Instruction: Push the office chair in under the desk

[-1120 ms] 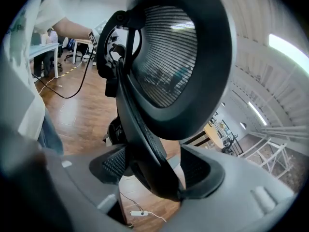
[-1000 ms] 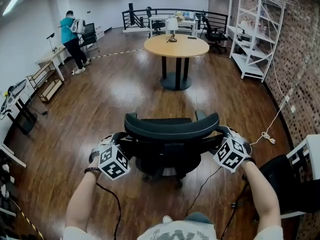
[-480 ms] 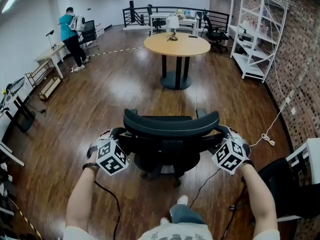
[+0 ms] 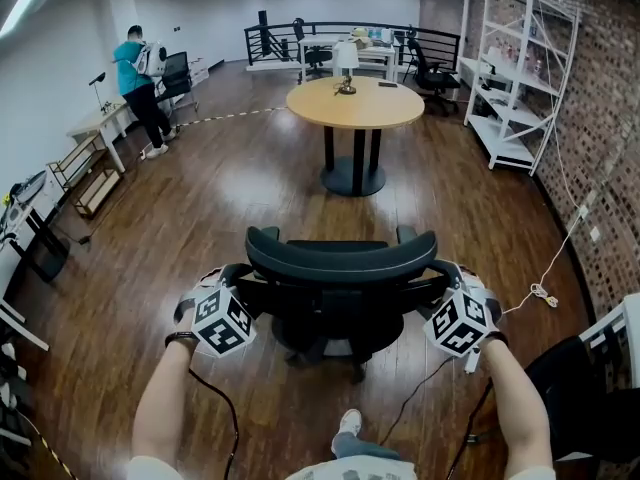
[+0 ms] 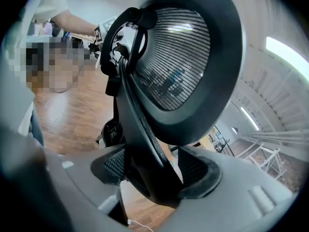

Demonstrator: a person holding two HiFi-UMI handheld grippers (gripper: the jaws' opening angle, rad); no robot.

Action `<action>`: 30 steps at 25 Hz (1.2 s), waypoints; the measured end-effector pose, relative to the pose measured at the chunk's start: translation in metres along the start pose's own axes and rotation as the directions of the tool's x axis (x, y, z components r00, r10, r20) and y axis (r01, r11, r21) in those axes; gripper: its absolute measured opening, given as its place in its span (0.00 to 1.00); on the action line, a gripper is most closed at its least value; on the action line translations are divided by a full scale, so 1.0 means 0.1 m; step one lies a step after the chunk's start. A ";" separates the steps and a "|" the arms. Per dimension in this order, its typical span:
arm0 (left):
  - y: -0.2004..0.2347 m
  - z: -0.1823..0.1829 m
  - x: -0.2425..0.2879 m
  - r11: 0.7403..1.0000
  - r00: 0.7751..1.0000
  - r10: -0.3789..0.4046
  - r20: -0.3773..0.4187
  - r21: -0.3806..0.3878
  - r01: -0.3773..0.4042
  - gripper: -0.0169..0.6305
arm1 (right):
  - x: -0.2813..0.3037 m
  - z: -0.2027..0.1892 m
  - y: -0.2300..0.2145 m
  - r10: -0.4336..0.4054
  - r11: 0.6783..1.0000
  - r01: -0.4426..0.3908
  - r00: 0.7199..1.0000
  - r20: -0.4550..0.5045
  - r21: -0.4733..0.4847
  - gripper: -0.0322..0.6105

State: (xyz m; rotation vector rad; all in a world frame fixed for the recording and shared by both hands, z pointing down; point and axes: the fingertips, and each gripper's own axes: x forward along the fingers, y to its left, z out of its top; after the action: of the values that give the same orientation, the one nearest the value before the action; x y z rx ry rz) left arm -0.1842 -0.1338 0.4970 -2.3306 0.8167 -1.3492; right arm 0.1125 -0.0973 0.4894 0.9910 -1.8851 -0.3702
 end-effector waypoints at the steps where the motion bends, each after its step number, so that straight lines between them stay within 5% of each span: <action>1: 0.06 0.04 0.08 1.000 1.000 -0.004 -0.006 0.000 0.004 0.48 | 0.07 -0.03 -0.09 -0.002 1.000 0.002 1.000 0.000 0.000 0.52; 30: 1.81 0.56 1.77 1.000 0.999 -0.024 -0.047 0.001 0.024 0.48 | 1.71 -0.12 -1.89 -0.031 0.999 0.031 0.999 -0.012 0.007 0.52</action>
State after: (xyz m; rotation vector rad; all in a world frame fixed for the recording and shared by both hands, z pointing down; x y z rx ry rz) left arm -0.1239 -0.3858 0.4925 -2.3231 0.8037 -1.4192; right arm 0.1741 -0.3444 0.4828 1.0260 -1.8636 -0.3752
